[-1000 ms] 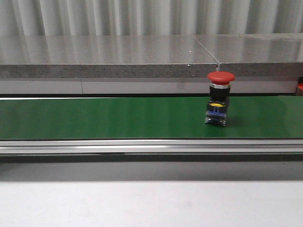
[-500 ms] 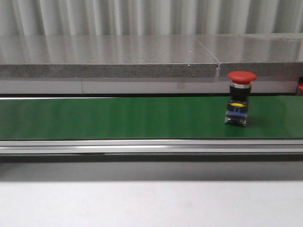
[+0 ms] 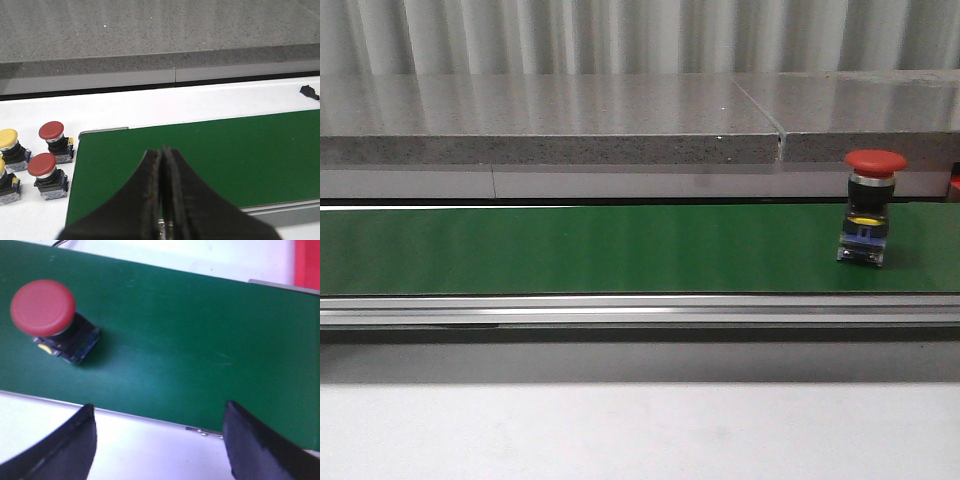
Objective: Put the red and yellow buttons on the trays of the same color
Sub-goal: 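Grasp the red button at the belt's end with the right gripper, then carry the red button into the red tray and open the right gripper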
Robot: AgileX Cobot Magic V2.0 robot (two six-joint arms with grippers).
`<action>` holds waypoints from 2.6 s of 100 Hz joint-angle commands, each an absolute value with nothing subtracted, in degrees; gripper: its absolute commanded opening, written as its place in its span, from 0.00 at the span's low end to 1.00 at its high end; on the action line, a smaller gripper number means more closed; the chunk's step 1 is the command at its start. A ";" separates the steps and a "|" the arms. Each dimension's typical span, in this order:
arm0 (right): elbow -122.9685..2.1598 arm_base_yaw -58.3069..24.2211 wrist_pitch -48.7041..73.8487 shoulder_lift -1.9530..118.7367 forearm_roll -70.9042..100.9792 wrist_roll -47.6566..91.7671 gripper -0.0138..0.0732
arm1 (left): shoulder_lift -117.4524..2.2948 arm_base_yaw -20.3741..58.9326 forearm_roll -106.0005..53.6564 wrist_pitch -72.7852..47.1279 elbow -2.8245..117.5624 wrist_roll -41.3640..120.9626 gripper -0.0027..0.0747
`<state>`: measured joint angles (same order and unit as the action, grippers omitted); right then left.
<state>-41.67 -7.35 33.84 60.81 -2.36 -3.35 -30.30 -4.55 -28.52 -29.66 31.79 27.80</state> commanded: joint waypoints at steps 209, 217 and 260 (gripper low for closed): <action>-104.43 17.95 43.82 115.65 -2.44 -0.48 0.31 | -30.30 -4.17 -30.16 -25.67 33.39 27.99 0.01; -106.67 17.95 44.73 117.95 -2.44 -0.45 0.31 | -30.30 -4.17 -30.16 -25.67 33.39 27.99 0.01; -108.55 17.99 45.34 123.43 -2.44 0.00 0.31 | -30.30 -4.17 -30.16 -25.67 33.39 27.99 0.01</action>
<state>-106.58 17.44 46.86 126.42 -1.94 -0.81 -30.30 -4.55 -28.52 -29.66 31.79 27.80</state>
